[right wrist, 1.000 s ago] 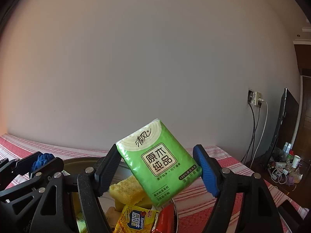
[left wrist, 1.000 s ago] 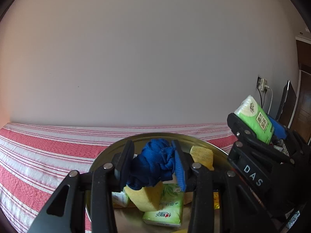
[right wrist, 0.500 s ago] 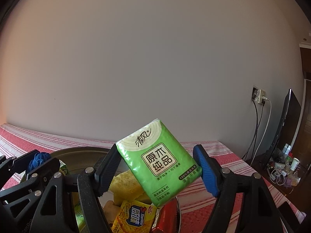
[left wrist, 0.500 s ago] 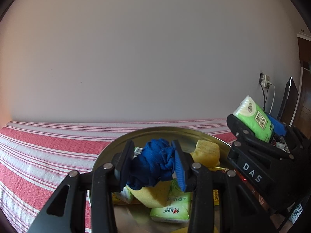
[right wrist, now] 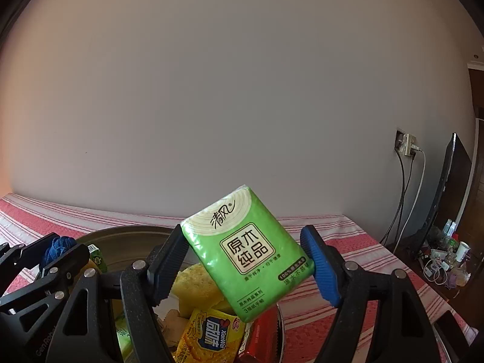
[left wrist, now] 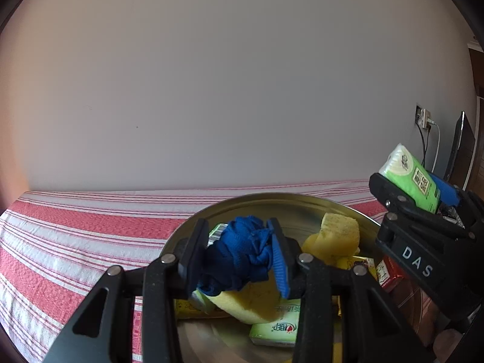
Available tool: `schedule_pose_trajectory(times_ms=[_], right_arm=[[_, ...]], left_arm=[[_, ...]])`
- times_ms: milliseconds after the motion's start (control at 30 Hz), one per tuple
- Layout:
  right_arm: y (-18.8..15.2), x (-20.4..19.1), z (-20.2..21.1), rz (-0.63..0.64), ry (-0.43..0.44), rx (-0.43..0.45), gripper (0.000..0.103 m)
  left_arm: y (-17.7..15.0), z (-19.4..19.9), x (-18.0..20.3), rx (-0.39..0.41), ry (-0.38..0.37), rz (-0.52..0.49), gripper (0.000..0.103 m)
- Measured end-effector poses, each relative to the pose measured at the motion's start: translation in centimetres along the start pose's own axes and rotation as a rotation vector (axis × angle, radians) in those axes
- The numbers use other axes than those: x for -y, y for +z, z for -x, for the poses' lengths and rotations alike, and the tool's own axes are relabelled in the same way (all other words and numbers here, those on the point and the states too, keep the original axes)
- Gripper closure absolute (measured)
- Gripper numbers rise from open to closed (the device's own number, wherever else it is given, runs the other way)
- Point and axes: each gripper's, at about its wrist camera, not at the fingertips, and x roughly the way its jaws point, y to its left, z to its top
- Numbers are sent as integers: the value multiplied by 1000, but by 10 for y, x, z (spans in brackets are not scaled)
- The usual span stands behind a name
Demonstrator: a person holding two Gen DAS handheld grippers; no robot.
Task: Organize objects
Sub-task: 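Carry the blue cloth and green tissue pack over the silver tin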
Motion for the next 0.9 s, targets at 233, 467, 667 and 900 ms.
schedule_pose_trajectory(times_ms=[233, 467, 667, 900], right_arm=[[5, 1, -5, -15, 38, -17, 25], [7, -2, -17, 10, 66, -60, 25], [8, 7, -32, -39, 96, -134, 25], [14, 7, -40, -4, 84, -159, 25]], left_arm=[[1, -3, 3, -4, 0, 7, 64], [4, -5, 11, 0, -14, -19, 64], [10, -9, 11, -40, -10, 2, 64], [14, -16, 14, -80, 18, 2, 64]])
